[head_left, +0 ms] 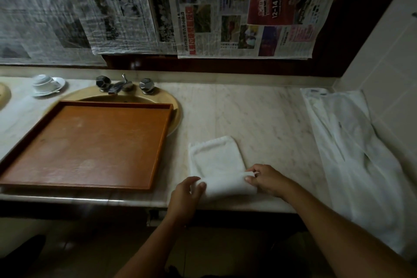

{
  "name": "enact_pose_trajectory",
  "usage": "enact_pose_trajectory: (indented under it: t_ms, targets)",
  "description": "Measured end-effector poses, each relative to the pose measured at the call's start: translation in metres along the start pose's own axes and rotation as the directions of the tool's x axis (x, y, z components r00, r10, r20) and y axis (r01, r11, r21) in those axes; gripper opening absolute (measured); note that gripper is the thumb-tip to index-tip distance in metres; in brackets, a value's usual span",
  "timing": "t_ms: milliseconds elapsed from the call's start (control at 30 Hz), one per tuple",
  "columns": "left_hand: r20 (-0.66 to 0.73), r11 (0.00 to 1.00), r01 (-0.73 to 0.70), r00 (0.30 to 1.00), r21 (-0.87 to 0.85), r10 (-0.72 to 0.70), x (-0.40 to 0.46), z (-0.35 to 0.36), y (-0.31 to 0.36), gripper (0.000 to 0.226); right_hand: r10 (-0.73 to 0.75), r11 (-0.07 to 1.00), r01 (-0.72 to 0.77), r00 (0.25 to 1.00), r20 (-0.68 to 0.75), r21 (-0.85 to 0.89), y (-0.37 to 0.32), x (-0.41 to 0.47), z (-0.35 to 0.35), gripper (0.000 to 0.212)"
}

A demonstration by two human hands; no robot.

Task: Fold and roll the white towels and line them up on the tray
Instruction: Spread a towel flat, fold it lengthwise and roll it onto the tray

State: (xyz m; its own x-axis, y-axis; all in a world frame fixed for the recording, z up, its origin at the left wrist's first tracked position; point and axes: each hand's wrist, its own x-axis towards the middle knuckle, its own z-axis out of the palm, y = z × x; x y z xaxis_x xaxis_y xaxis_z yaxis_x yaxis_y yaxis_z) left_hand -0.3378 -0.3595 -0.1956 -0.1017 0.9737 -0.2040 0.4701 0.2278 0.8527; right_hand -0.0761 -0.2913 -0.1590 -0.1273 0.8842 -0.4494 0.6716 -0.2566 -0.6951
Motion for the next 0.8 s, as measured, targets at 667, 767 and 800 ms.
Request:
enact_pose_trajectory:
  t_ms: [667, 767, 800]
  targets:
    - [0.011, 0.957, -0.281, 0.96, 0.068, 0.28, -0.021, -0.001, -0.009, 0.036, -0.268, 0.964, 0.263, 0.942, -0.205, -0.048, 0.042, -0.022, 0.034, 0.037]
    - [0.039, 0.986, -0.168, 0.985, -0.004, 0.168, -0.013, -0.002, -0.014, 0.036, -0.213, 0.976, 0.218, 0.97, -0.118, 0.029, 0.031, -0.015, 0.021, 0.024]
    - [0.042, 0.991, -0.131, 0.99, -0.013, 0.132, -0.009, -0.002, -0.015, 0.038, -0.201, 0.977, 0.207, 0.975, -0.094, 0.052, 0.027, -0.012, 0.017, 0.02]
